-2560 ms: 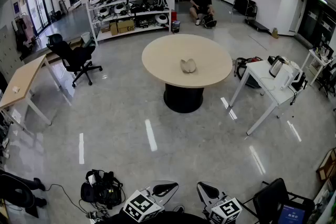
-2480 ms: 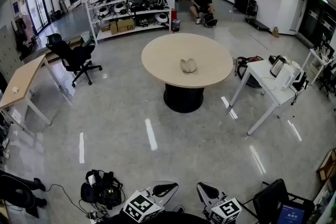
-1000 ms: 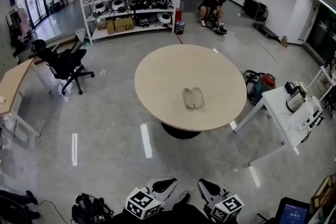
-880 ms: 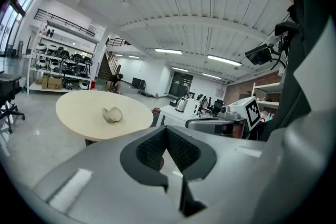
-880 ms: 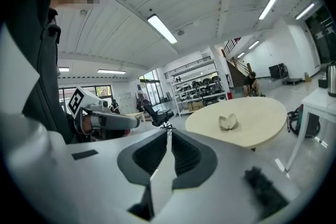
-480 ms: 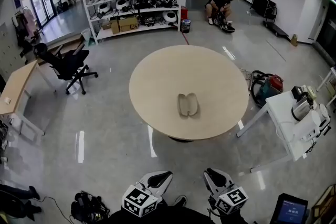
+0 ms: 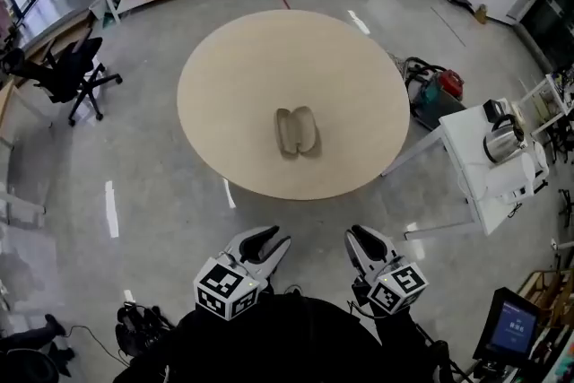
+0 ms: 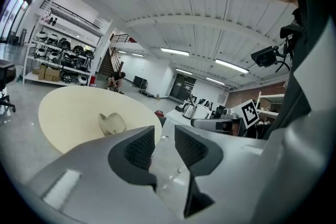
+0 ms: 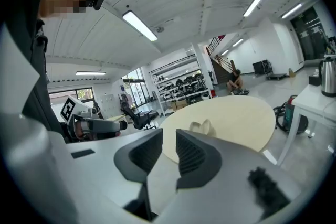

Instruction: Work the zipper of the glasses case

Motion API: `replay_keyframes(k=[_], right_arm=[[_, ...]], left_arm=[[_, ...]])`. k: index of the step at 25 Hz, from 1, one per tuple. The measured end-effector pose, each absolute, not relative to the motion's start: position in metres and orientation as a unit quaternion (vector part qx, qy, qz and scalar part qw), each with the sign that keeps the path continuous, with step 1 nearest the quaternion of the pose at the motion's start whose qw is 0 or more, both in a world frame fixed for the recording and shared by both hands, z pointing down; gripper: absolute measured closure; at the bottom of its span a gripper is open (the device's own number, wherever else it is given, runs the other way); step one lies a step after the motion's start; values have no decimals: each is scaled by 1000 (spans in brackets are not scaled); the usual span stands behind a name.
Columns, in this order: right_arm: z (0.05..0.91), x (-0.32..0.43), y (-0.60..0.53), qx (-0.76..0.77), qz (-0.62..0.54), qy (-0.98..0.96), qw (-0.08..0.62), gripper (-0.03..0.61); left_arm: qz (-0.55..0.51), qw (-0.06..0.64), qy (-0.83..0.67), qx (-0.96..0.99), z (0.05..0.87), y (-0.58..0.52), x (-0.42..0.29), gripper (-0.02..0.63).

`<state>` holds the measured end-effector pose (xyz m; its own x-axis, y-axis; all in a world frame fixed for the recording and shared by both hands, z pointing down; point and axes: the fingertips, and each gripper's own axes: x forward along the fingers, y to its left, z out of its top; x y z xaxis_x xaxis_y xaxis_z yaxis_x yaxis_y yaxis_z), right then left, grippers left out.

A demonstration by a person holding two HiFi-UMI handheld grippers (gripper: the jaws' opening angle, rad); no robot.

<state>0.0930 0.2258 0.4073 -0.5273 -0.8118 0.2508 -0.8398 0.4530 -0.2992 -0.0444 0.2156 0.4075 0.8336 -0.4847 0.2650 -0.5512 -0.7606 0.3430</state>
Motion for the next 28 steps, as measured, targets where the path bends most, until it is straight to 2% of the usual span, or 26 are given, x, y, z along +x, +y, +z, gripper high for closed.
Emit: replay_keyframes(k=[7, 15, 28], right_arm=[[414, 96, 150, 533, 225, -814, 57, 508], [428, 89, 89, 533, 253, -804, 69, 499], [483, 135, -40, 441, 275, -849, 98, 499]], left_arm=[[74, 258, -238, 933, 431, 131, -63, 453], [89, 308, -255, 912, 464, 58, -91, 431], [164, 311, -347, 869, 512, -34, -56, 416]])
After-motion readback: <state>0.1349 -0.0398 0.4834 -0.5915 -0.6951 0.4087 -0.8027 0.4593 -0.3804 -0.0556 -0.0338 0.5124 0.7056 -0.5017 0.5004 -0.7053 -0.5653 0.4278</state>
